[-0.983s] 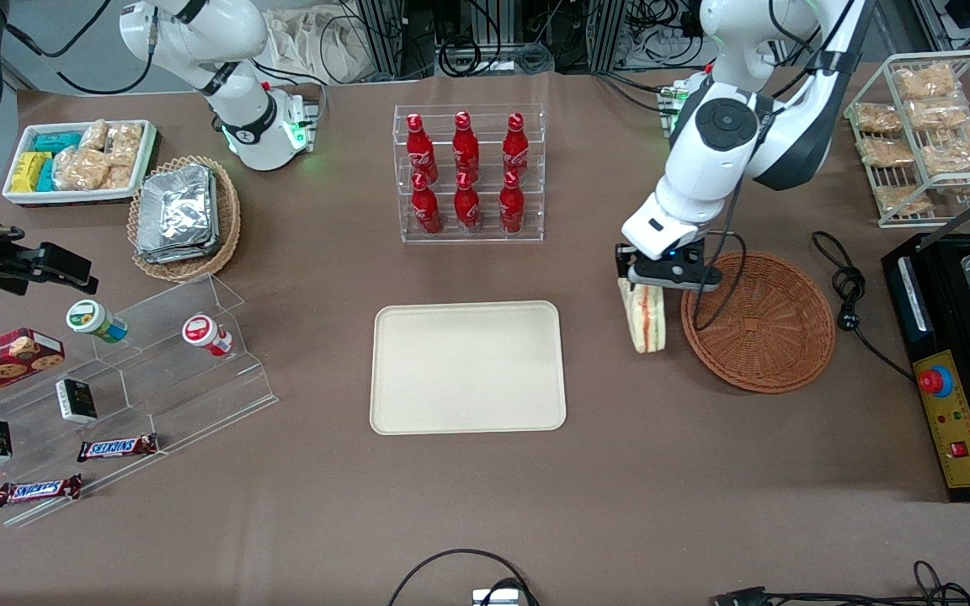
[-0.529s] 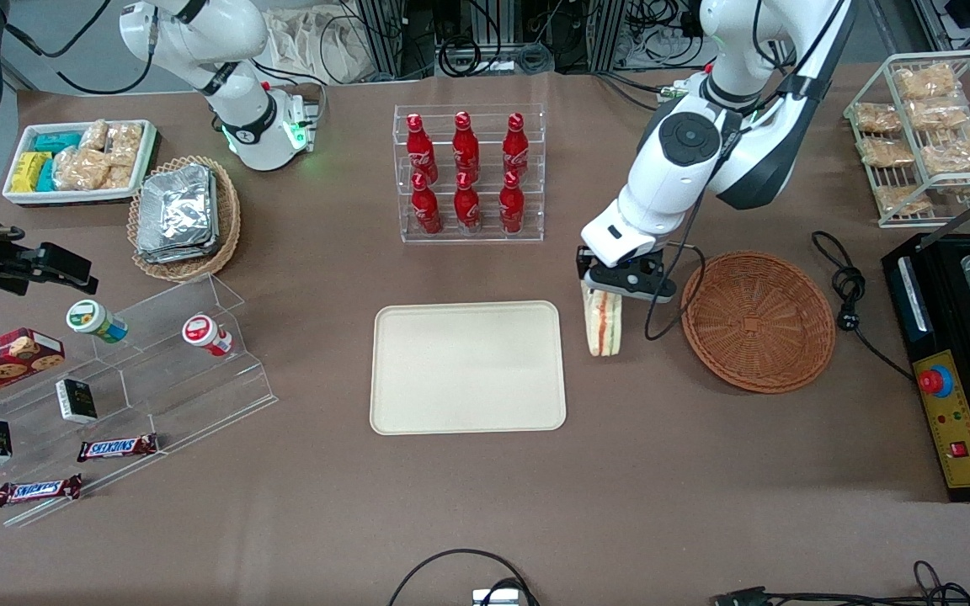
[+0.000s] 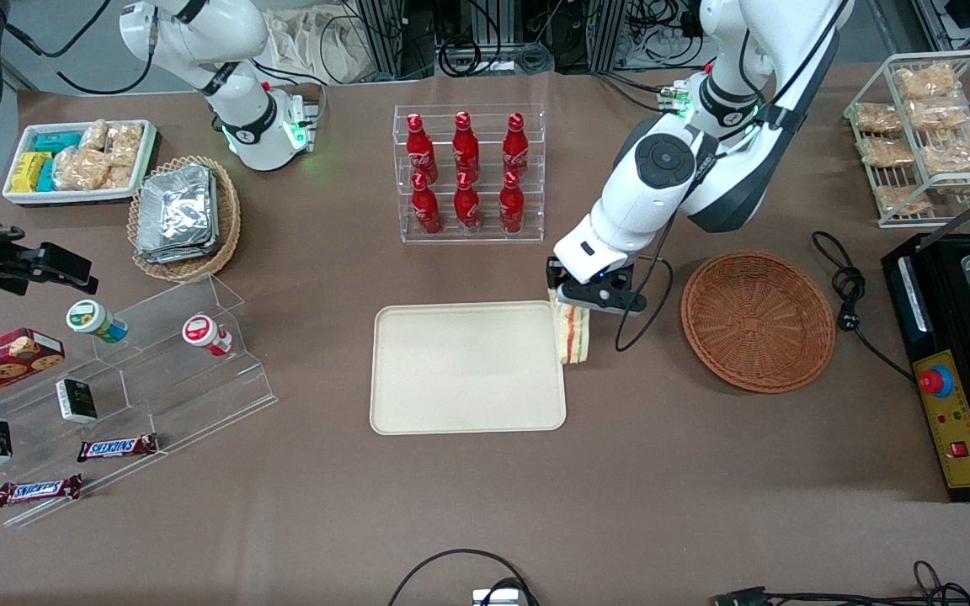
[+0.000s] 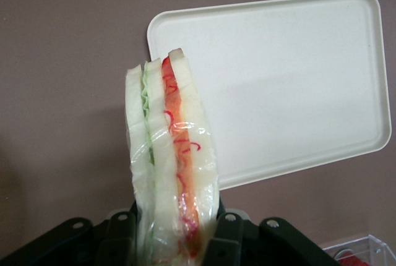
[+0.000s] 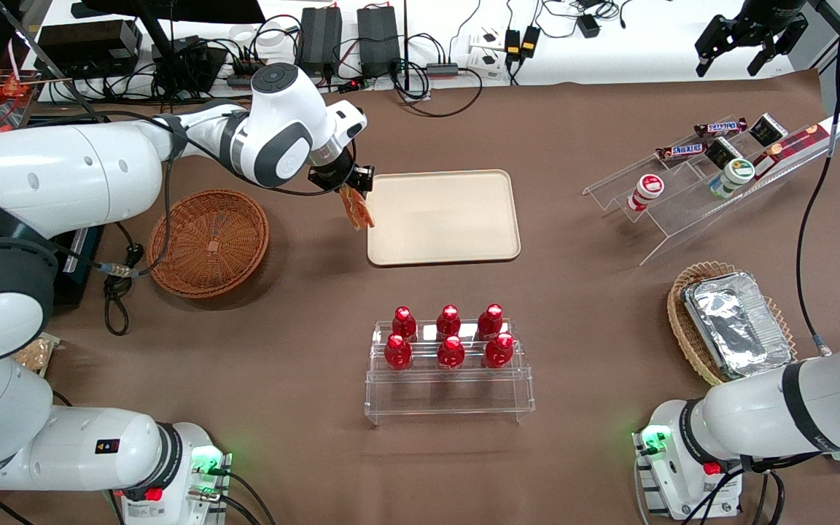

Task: Place sandwich from basket to tray
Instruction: 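Lift the sandwich out of the basket and carry it toward the cream tray, then lower the sandwich onto the cream tray with the left gripper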

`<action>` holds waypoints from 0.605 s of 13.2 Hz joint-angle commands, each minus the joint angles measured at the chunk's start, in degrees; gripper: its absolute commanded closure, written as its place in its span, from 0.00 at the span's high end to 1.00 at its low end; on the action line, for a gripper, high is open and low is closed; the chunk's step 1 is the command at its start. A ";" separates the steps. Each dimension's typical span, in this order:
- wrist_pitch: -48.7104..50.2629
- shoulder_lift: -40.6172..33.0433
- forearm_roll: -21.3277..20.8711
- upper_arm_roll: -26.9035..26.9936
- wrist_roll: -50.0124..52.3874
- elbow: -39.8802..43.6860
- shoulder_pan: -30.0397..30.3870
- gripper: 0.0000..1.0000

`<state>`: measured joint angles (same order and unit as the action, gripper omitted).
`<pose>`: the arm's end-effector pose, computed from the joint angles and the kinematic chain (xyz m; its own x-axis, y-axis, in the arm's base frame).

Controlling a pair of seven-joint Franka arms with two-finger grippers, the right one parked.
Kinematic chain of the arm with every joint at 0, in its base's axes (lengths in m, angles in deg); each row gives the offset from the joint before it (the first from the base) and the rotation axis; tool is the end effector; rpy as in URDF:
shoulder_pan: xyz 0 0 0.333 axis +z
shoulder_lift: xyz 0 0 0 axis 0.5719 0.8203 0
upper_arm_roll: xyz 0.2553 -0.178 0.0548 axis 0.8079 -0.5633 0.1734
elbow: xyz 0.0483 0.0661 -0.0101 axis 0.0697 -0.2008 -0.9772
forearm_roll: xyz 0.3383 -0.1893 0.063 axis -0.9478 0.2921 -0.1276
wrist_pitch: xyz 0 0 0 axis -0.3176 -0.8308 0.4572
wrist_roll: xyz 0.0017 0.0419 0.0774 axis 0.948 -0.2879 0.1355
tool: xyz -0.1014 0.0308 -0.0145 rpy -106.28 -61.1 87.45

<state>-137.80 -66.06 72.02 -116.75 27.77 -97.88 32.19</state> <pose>0.4937 -0.3503 0.3686 0.9869 -0.1309 0.0943 -0.1472 -0.9699 0.1940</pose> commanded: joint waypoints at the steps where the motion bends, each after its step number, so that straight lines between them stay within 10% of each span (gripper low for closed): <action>1: 3.76 3.52 -1.35 -0.09 1.67 5.22 -0.38 0.38; 8: 12.48 14.59 -14.09 0.17 15.19 17.71 -6.53 0.37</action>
<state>-127.13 -55.64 61.26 -116.79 38.93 -84.51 27.78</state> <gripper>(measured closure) 0.630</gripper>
